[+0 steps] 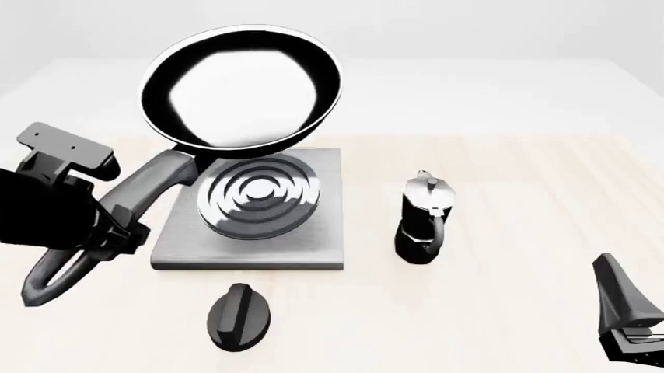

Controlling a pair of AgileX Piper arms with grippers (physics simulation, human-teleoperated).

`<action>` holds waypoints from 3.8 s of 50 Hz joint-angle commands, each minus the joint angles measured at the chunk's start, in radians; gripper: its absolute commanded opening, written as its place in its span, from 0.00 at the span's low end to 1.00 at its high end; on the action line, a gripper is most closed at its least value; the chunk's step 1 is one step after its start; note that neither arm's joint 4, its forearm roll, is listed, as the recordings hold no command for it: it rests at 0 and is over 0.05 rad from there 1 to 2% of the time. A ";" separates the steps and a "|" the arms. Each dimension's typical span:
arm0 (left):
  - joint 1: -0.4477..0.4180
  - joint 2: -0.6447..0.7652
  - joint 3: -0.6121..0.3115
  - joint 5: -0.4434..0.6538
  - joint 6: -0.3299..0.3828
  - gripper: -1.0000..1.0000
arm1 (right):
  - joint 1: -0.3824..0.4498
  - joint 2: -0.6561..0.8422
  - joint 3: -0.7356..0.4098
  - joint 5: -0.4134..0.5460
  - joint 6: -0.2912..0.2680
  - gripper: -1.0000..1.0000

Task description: Put the frying pan on the stove.

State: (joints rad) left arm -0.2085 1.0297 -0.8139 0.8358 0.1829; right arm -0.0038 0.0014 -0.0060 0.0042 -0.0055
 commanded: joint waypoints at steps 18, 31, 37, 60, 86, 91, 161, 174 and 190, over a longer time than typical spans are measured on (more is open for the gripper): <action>0.012 -0.042 0.097 -0.060 0.028 0.00 | 0.000 0.000 0.000 0.000 0.000 1.00; -0.017 -0.010 0.105 -0.097 0.010 0.00 | 0.000 0.000 0.000 0.000 0.000 1.00; 0.005 -0.010 0.129 -0.108 0.028 0.00 | 0.000 0.000 0.000 0.000 0.000 1.00; -0.021 0.021 0.177 -0.151 0.003 0.00 | 0.000 0.000 0.000 0.000 0.000 1.00; 0.014 -0.043 0.213 -0.117 0.021 0.00 | 0.000 0.000 0.000 0.000 0.000 1.00; 0.012 -0.033 0.231 -0.133 0.019 0.00 | 0.000 0.000 0.000 0.000 0.000 1.00; -0.022 -0.040 0.212 -0.115 0.020 1.00 | 0.000 0.000 0.000 0.000 0.000 1.00; 0.028 -0.187 0.172 0.010 0.079 1.00 | 0.000 0.000 0.000 0.000 0.000 1.00; 0.011 -0.345 0.070 0.149 0.080 1.00 | 0.000 0.000 0.000 0.000 0.000 1.00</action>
State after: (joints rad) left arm -0.1865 0.7669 -0.6922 0.9166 0.2663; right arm -0.0038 0.0014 -0.0060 0.0042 -0.0055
